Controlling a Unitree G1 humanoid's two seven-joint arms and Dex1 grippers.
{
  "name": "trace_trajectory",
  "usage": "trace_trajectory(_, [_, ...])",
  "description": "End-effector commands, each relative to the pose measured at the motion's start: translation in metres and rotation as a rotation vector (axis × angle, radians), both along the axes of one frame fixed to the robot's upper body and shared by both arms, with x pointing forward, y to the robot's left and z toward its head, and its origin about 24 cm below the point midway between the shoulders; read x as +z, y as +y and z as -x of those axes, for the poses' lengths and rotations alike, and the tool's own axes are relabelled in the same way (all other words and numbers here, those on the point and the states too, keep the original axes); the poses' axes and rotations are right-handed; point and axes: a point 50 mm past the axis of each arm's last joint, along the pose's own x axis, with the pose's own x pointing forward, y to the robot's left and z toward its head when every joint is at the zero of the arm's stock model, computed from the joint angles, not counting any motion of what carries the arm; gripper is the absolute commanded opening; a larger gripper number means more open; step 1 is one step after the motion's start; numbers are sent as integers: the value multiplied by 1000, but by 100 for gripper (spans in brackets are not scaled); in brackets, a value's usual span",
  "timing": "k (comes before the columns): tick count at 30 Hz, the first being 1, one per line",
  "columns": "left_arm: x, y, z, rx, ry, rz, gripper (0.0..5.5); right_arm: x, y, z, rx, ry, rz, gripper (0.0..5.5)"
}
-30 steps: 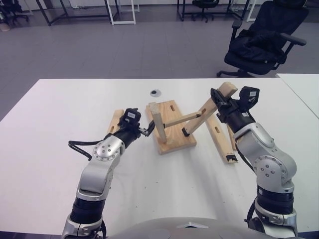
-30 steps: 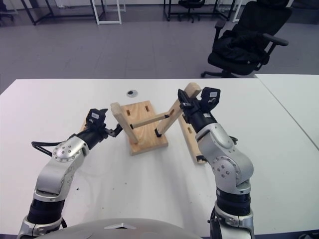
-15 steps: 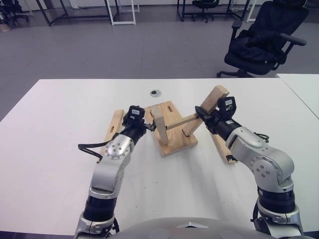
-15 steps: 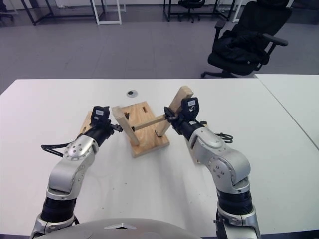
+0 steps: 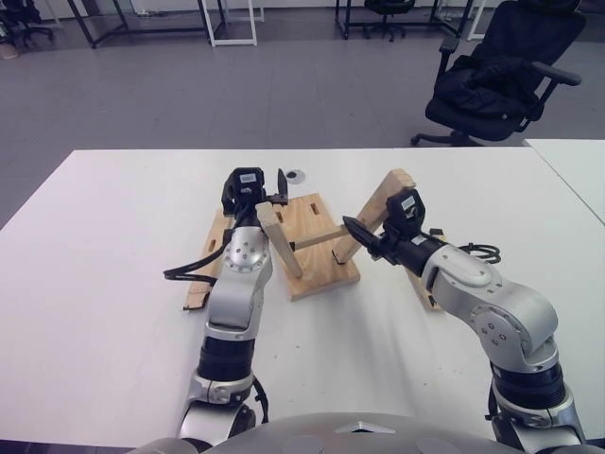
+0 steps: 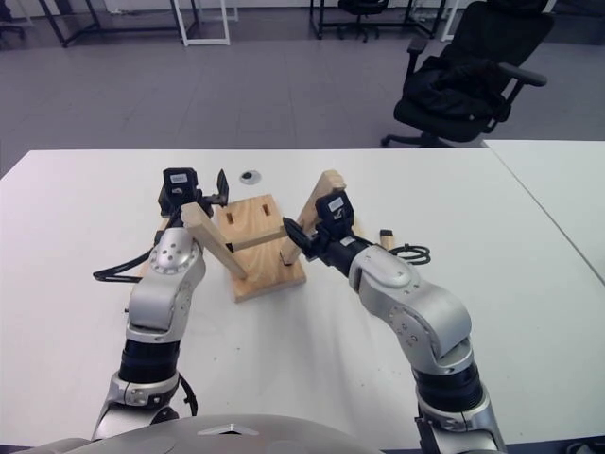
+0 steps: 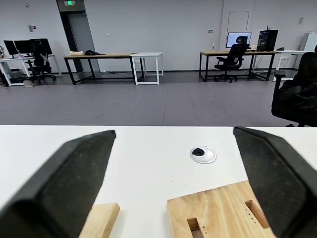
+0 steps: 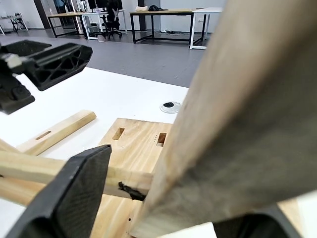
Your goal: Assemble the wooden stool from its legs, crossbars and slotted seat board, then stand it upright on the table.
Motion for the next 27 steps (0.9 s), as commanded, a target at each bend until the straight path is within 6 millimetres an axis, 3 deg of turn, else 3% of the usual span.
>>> trace_trajectory(1, [9, -22, -8, -54, -31, 32, 436, 5, 22, 18, 225, -8, -42, 302])
trace_trajectory(5, [4, -19, -12, -37, -21, 51, 436, 11, 19, 18, 240, -31, -92, 302])
trace_trajectory(9, [-10, 10, -2, 18, -11, 33, 436, 16, -6, 8, 140, -61, -165, 302])
trace_trajectory(12, [-1, 29, 9, -16, -83, 41, 436, 26, -18, 7, 119, -139, -191, 302])
trace_trajectory(16, [25, 66, 27, -17, -175, -19, 436, 40, -32, 20, 128, -235, -219, 302])
trace_trajectory(19, [24, 83, 55, -2, -120, -58, 436, 64, -46, 28, 169, -314, -309, 302])
trace_trajectory(21, [26, 85, 73, 11, -101, -25, 436, 87, -62, 23, 134, -383, -415, 302])
trace_trajectory(23, [50, 73, 83, -67, -186, 21, 436, 103, -78, 11, 64, -400, -537, 302])
trace_trajectory(25, [67, 64, 86, -138, -240, 81, 436, 101, -83, -4, 5, -355, -558, 302])
trace_trajectory(27, [60, 68, 86, -113, -169, 69, 436, 80, -83, -22, -94, -254, -464, 302])
